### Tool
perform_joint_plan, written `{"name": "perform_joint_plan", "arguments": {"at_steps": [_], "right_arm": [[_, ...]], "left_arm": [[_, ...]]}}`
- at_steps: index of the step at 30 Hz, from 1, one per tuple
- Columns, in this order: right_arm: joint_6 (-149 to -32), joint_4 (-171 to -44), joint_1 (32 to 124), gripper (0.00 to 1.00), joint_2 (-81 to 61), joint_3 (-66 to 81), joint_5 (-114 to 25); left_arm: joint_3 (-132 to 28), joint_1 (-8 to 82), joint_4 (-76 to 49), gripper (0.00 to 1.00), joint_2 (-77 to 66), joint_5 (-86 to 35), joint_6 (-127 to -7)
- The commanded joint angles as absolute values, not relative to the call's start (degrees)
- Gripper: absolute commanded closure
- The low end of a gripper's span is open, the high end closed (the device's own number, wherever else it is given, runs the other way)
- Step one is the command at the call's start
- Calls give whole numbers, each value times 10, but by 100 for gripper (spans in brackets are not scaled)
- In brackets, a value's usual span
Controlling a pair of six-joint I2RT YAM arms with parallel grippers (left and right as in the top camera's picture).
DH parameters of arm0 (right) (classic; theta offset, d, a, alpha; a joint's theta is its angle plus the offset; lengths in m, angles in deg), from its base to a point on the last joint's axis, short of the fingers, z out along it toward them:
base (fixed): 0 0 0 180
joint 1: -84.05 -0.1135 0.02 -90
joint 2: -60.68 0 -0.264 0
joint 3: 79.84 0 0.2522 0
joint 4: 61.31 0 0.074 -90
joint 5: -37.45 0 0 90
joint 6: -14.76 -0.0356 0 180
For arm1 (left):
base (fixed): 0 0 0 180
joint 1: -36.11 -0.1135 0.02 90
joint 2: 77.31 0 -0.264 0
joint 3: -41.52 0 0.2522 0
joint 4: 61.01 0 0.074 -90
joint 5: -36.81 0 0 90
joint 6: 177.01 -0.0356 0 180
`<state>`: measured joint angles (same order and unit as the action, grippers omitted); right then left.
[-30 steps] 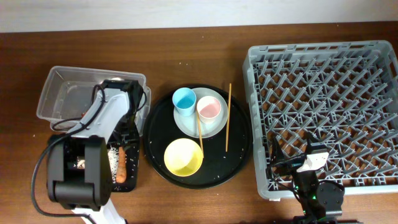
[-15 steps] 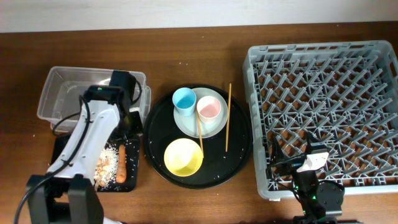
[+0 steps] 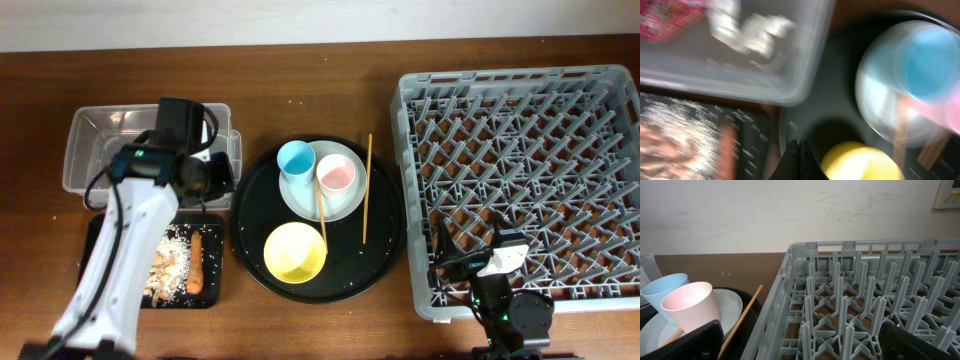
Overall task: Sort waste into correct bins and load items into the dishwasher rack
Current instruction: 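Grasp the pink cup with the right gripper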
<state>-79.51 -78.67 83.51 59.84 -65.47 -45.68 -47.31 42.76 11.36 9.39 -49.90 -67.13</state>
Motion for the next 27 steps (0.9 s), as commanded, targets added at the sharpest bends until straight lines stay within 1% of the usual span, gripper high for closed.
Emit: {"name": "perform_joint_plan", "arguments": {"at_steps": [1, 4, 5, 6, 8, 9, 10, 11, 13, 14, 15, 17, 19, 20, 22, 24, 25, 26, 27], "right_arm": [[-796, -789, 831, 2, 603, -658, -457], [-802, -788, 831, 2, 603, -658, -452], [-825, -788, 831, 2, 603, -658, -436], [-824, -788, 831, 2, 603, -658, -434], [-829, -788, 831, 2, 600, -658, -420], [-868, -768, 831, 2, 599, -657, -401], [-896, -783, 831, 2, 599, -626, -357], [-897, -820, 831, 2, 597, -592, -356], [-897, -953, 831, 2, 559, -452, -344], [-897, -1018, 831, 2, 504, -344, -300], [-897, -1064, 831, 2, 458, -273, -285], [-897, -1229, 831, 2, 320, -92, -283], [-890, -1356, 831, 2, 187, 26, -273], [-890, -1401, 829, 2, 106, 61, -248], [-890, -1416, 797, 2, -9, 72, -234], [-870, -1379, 726, 2, -117, 72, -235], [-862, -1329, 653, 2, -184, 72, -281], [-864, -1310, 619, 2, -211, 72, -312], [-887, -1302, 587, 24, -240, 72, -339]], "left_arm": [[-485, 447, 149, 99, 58, -369, -709], [-484, 500, 174, 99, 58, -368, -730], [-484, 518, 174, 99, 58, -355, -730], [-484, 525, 167, 100, 58, -319, -744], [-484, 525, 136, 100, 58, -181, -808], [-484, 524, 118, 100, 58, -154, -815], [-484, 524, 106, 100, 58, -155, -815], [-484, 524, 99, 100, 58, -155, -815], [-484, 524, 72, 99, 58, -155, -815], [-484, 524, 58, 96, 58, -155, -812], [-484, 523, 50, 95, 58, -157, -802], [-485, 497, 40, 96, 58, -156, -770], [-485, 463, 40, 94, 58, -156, -763], [-485, 441, 45, 92, 58, -156, -763], [-485, 418, 58, 91, 58, -156, -763], [-485, 412, 77, 90, 58, -167, -764], [-485, 412, 85, 87, 58, -199, -764], [-485, 412, 88, 86, 58, -232, -764], [-485, 412, 88, 86, 58, -262, -764]]}}
